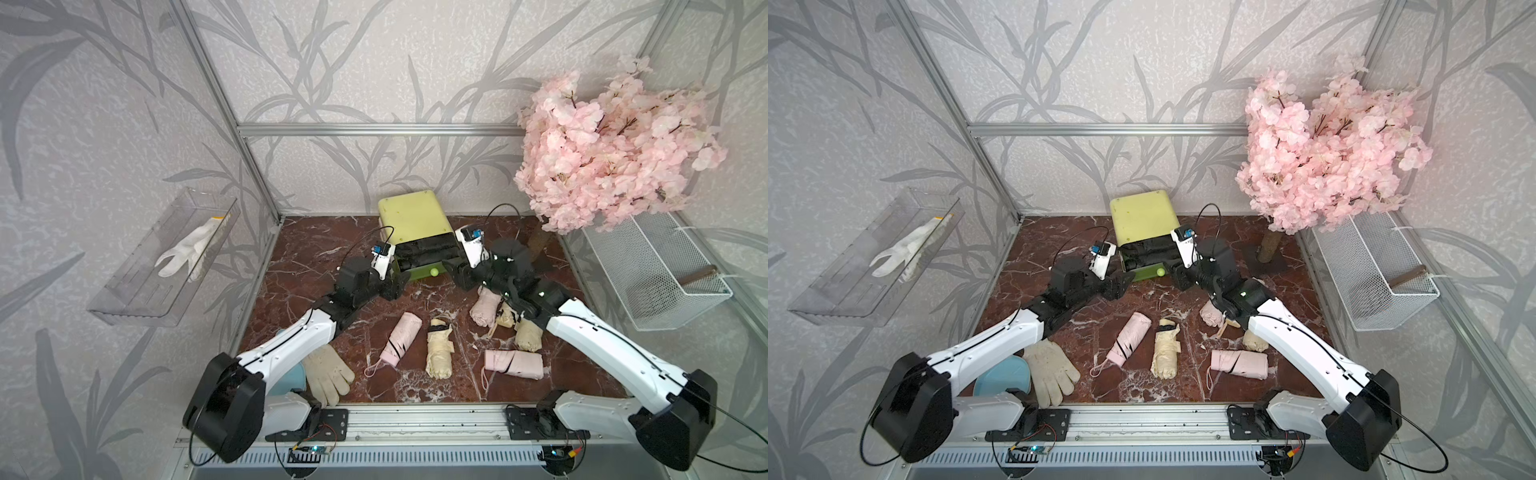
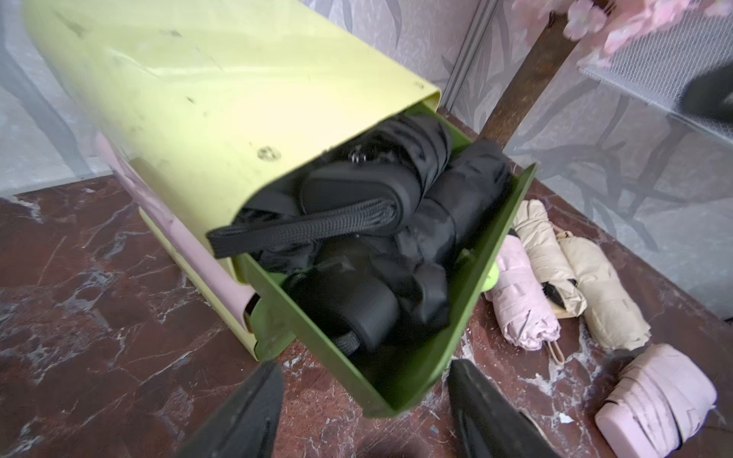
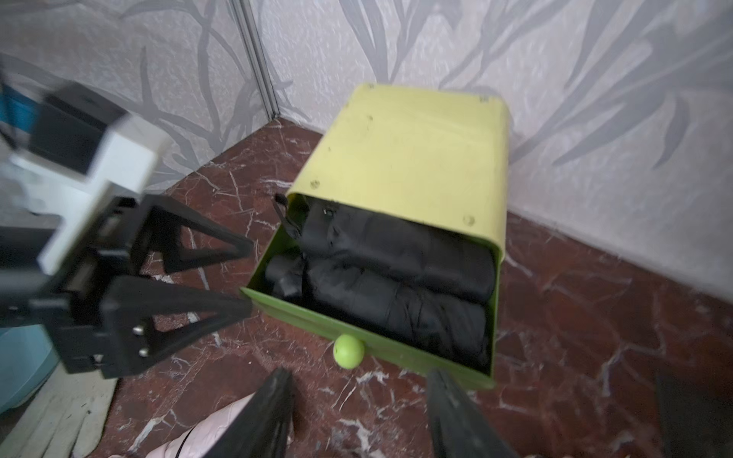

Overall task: Place the umbrella in the drawer by color
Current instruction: Open the drawer in the storage box.

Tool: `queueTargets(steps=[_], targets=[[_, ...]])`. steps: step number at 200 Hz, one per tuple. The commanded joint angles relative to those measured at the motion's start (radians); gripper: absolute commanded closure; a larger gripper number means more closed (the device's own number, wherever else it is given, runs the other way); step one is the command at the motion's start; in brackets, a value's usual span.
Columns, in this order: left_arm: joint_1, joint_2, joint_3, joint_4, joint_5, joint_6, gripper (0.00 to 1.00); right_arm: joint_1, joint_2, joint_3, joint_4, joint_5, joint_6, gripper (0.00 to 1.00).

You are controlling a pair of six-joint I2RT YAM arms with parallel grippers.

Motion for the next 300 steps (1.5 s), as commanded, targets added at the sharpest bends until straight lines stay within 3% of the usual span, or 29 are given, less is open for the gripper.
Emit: queueTargets(steps=[1, 37, 81, 169, 207, 234, 272, 300], targets=[[0.005, -0.081, 0.036, -0.081, -0.084, -0.071, 0.30, 0.006, 0.023, -0.072, 0.142, -0.023, 0.192, 0.43], [0.005, -0.134, 0.077, -0.184, -0.152, -0.144, 0.29, 0.010, 0.128, -0.087, 0.247, -0.063, 0.239, 0.42], [0.005, -0.149, 0.105, -0.222, -0.167, -0.153, 0.29, 0.021, 0.185, -0.135, 0.397, 0.049, 0.286, 0.45], [0.005, -0.176, 0.113, -0.236, -0.172, -0.149, 0.29, 0.076, 0.236, -0.124, 0.430, 0.125, 0.321, 0.54], [0.005, -0.177, 0.117, -0.244, -0.159, -0.147, 0.29, 0.079, 0.234, -0.136, 0.459, 0.132, 0.318, 0.67], [0.005, -0.169, 0.130, -0.238, -0.155, -0.154, 0.29, 0.081, 0.211, -0.151, 0.472, 0.134, 0.306, 0.90], [0.002, -0.080, 0.236, -0.232, -0.088, -0.189, 0.30, 0.112, 0.149, -0.204, 0.515, 0.142, 0.278, 0.94], [-0.018, 0.028, 0.339, -0.269, -0.034, -0.256, 0.35, 0.137, 0.100, -0.215, 0.489, 0.166, 0.256, 0.96]])
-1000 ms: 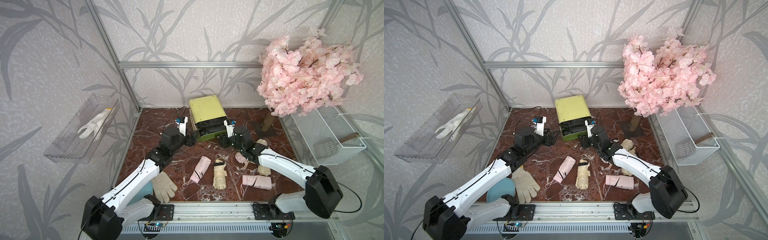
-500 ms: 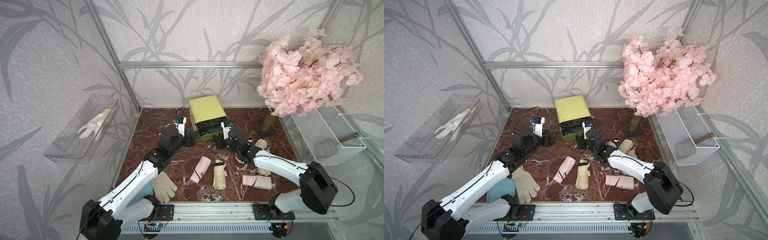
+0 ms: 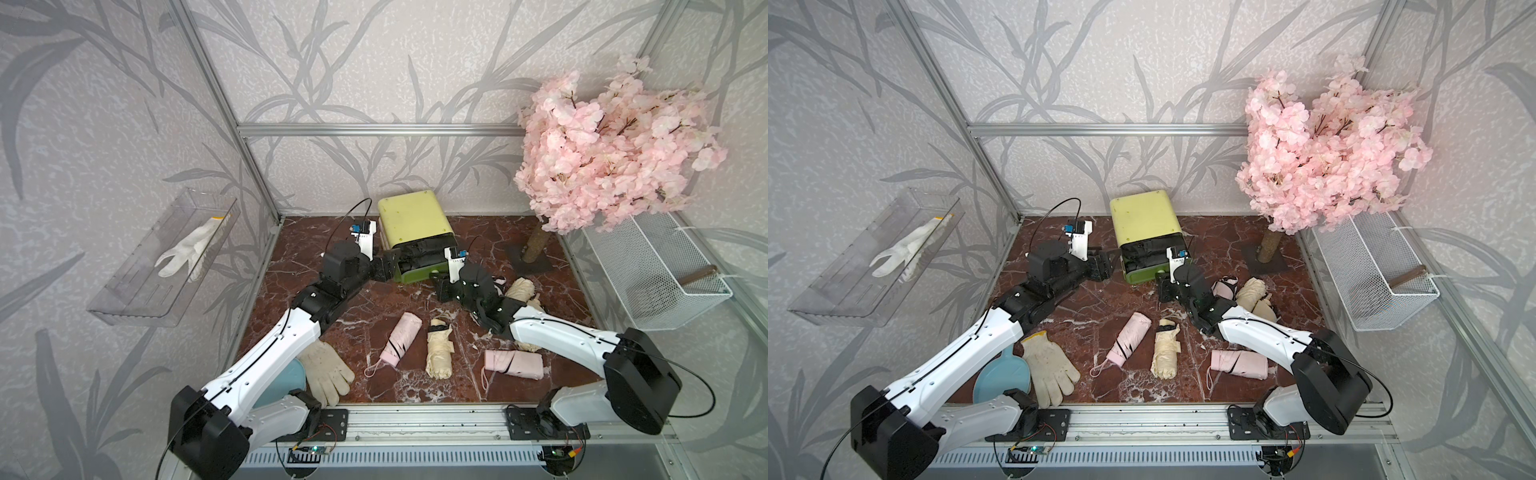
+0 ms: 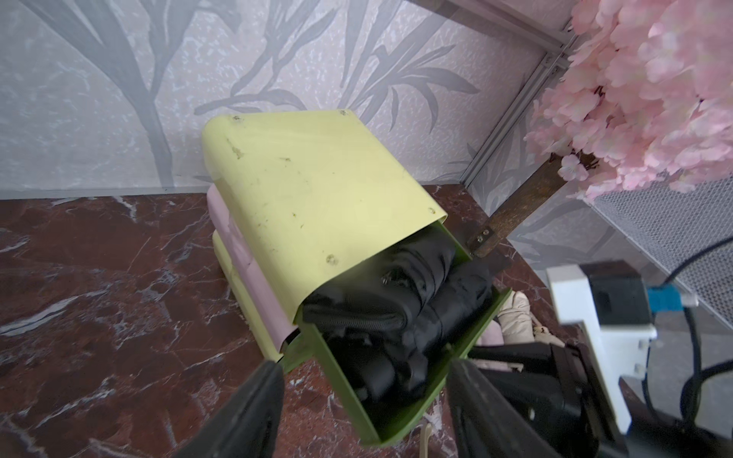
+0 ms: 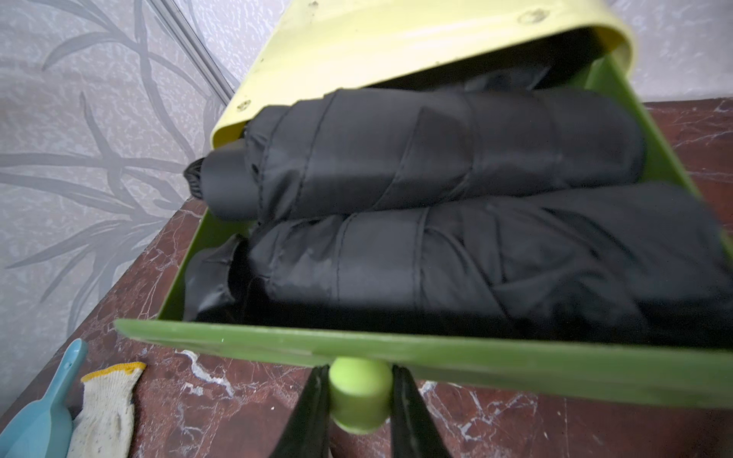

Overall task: Place the umbrella in the drawer by color
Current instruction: Open the drawer in the storage box, then adjust the umbrella in the drawer.

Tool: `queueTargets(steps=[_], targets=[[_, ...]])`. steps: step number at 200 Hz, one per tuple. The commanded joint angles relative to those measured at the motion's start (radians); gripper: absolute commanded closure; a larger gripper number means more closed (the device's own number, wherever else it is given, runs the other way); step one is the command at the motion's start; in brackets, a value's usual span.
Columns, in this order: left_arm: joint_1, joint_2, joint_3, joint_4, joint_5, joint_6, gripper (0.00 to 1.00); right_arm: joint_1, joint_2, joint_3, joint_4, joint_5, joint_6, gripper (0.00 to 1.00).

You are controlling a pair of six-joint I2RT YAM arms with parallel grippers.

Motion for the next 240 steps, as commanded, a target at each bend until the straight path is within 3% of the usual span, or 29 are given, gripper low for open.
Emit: queueTargets(steps=[1, 42, 80, 127, 160, 240], targets=[[-0.018, 0.068, 0.081, -0.030, 0.070, -0.059, 0.35, 0.024, -0.075, 0.000, 0.051, 0.025, -0.031, 0.96], [-0.123, 0.157, 0.136, -0.037, 0.067, -0.054, 0.38, 0.027, -0.103, -0.008, 0.026, 0.034, -0.045, 0.96], [-0.172, 0.245, 0.199, -0.069, 0.059, -0.069, 0.54, 0.027, -0.088, -0.006, 0.038, 0.036, -0.055, 0.95], [-0.144, 0.310, 0.220, -0.122, -0.038, -0.076, 0.57, 0.027, -0.098, -0.016, 0.047, 0.028, -0.055, 0.95], [-0.074, 0.306, 0.165, -0.121, -0.065, -0.111, 0.58, 0.027, -0.118, -0.026, 0.042, 0.033, -0.063, 0.95], [-0.049, 0.372, 0.193, -0.116, 0.005, -0.119, 0.57, 0.027, -0.126, -0.029, 0.032, 0.016, -0.068, 0.94]])
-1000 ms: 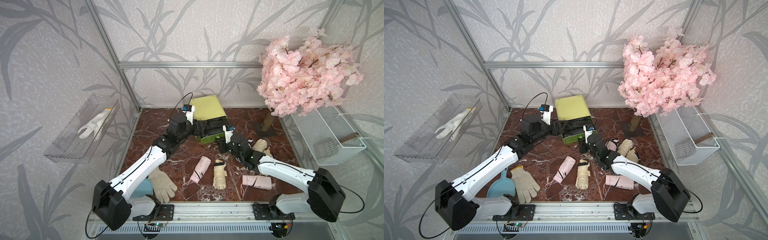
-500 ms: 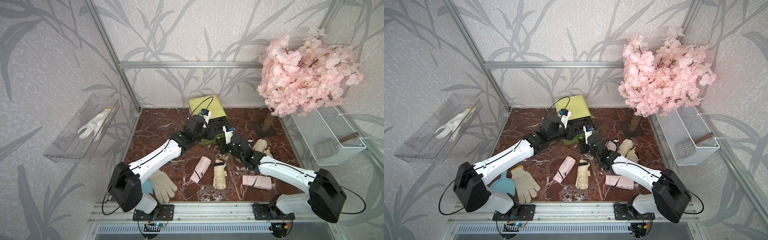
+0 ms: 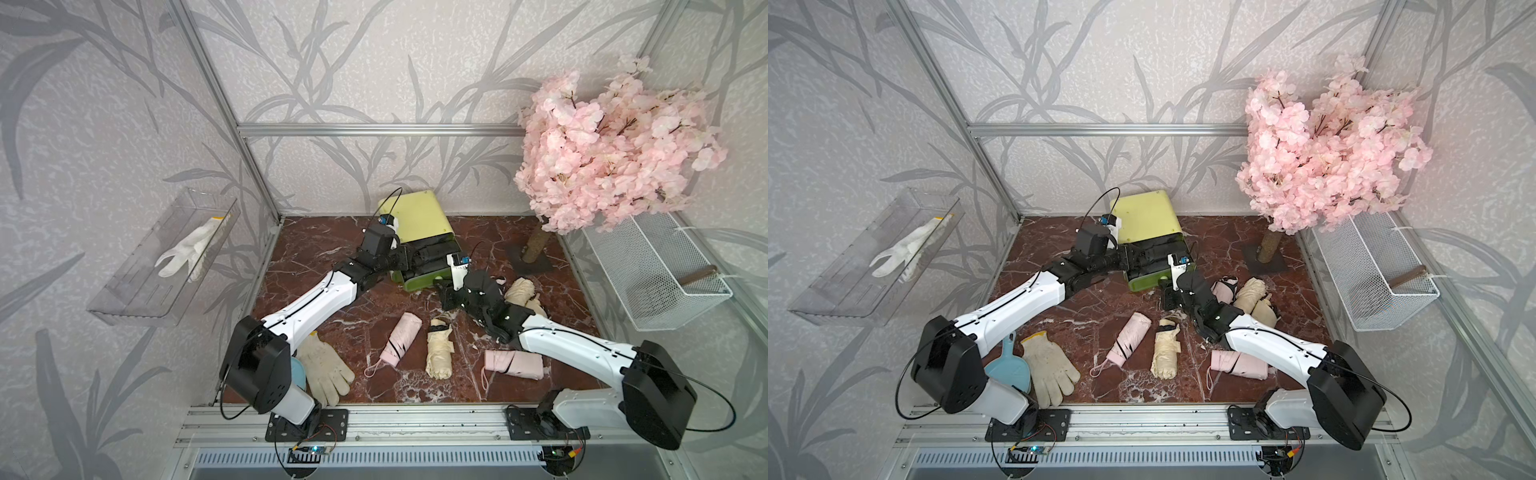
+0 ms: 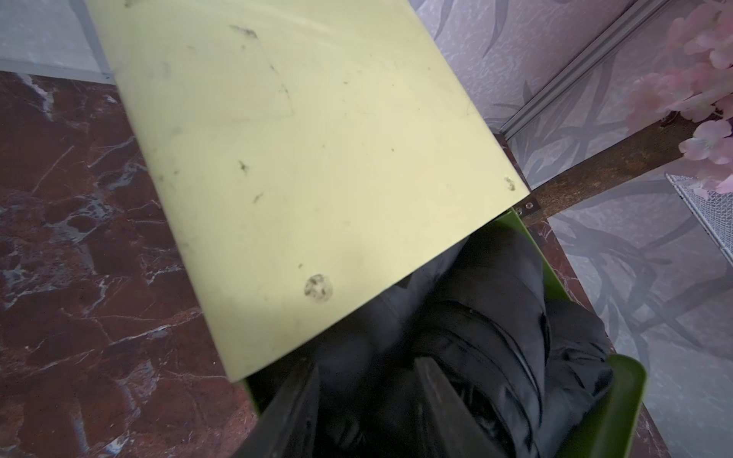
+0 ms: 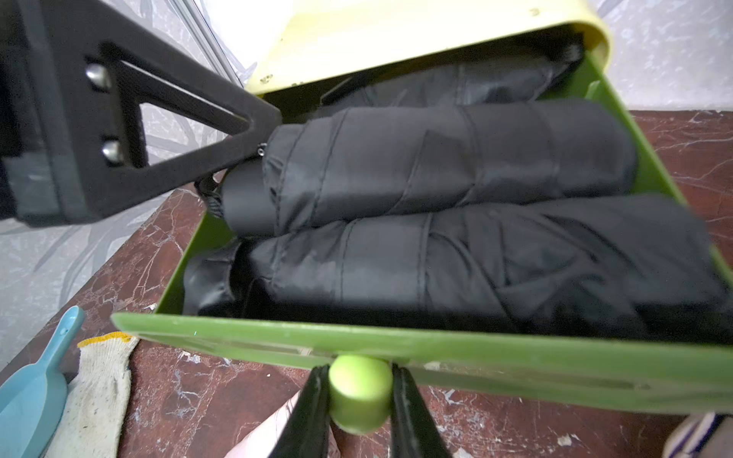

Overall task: Place the umbrella in the drawer by color
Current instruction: Adjust the umbrella in the drawer.

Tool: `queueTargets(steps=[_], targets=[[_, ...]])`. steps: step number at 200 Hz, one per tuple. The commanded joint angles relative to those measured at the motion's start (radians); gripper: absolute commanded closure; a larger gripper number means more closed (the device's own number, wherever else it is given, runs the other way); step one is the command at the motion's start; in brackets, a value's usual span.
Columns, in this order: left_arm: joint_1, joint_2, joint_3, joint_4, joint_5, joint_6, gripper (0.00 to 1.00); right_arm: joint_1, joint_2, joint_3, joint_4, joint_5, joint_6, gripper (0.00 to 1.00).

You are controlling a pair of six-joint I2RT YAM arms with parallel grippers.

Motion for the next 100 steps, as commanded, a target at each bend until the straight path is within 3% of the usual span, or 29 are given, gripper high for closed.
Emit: queueTargets(steps=[1, 57, 100], targets=[[-0.010, 0.016, 0.014, -0.036, 0.034, -0.005, 0.57, 0.008, -0.048, 0.015, 0.087, -0.006, -0.027, 0.94], [-0.031, -0.103, 0.106, -0.147, 0.018, 0.012, 0.57, 0.008, -0.028, 0.025, 0.086, -0.021, -0.020, 0.93], [-0.046, -0.126, 0.050, -0.198, 0.029, -0.105, 0.62, 0.008, -0.025, 0.041, 0.087, -0.032, -0.019, 0.93]])
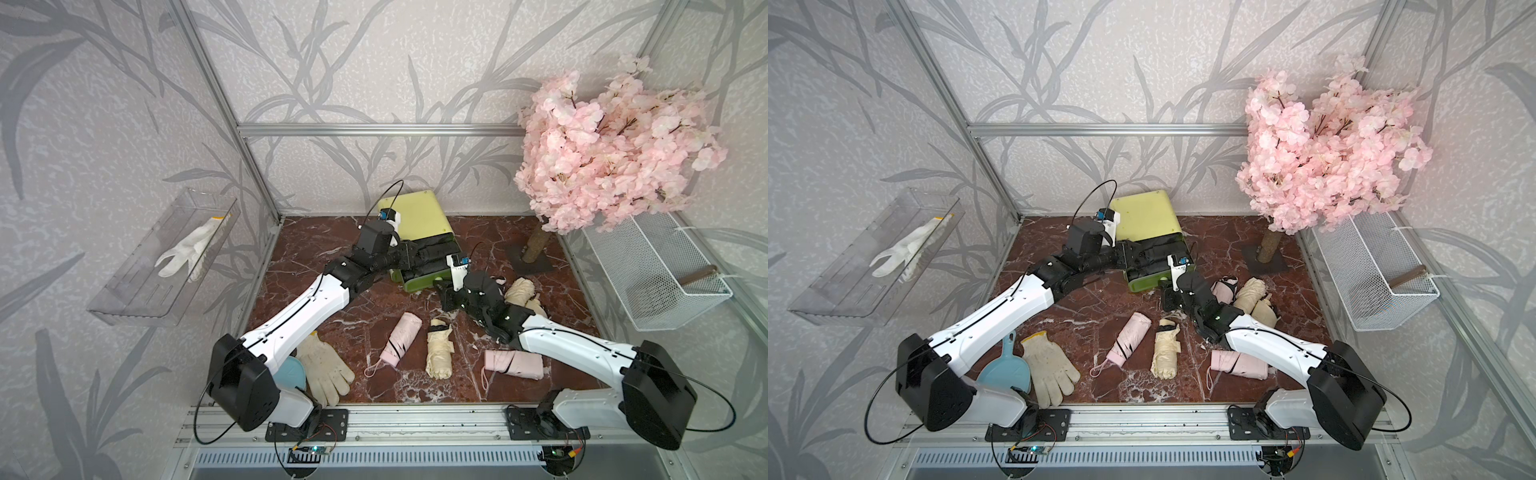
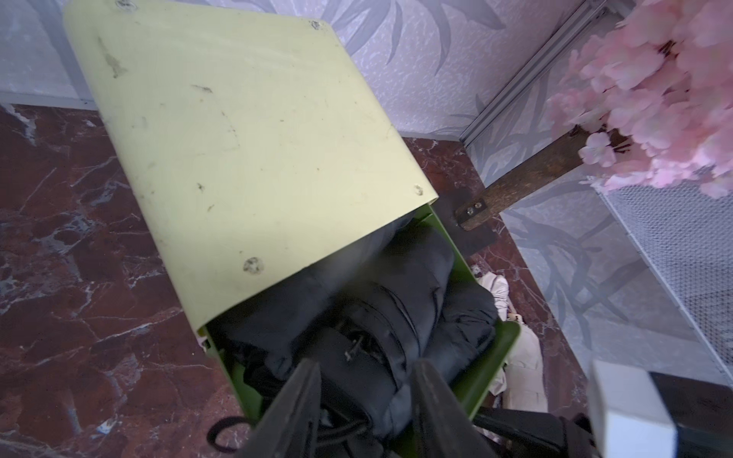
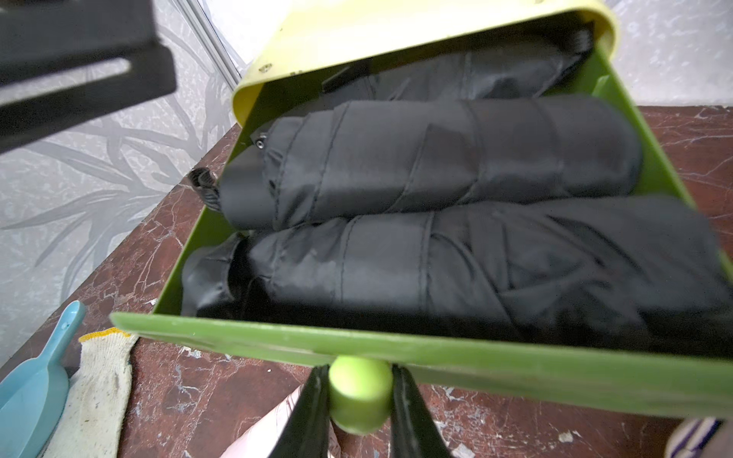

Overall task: Place the umbrella in the drawer by color
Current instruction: Adjust the umbrella in the drawer.

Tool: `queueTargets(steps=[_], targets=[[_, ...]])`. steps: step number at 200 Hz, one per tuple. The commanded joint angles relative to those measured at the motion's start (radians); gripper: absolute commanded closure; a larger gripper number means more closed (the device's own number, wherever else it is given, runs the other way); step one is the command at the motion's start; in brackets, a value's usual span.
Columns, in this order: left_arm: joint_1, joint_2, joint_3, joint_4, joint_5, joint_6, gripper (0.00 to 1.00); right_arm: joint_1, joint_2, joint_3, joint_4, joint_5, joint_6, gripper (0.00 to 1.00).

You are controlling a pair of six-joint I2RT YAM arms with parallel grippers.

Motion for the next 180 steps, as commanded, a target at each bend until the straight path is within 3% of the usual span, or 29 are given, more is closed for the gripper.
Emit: queueTargets(steps=[1, 119, 180], targets=[[-0.010, -0.004, -0.019, -0.061, 0.020, -0.072, 0.62, 0.008, -0.025, 0.042, 0.086, -0.021, -0.019, 0.93], [-0.034, 0.093, -0.047, 0.033, 0.034, -0.193, 0.64, 0.008, -0.026, 0.048, 0.081, -0.042, -0.023, 0.93], [0.025, 0.179, -0.009, 0.089, 0.019, -0.206, 0.64, 0.008, -0.033, 0.044, 0.088, -0.072, -0.002, 0.93]])
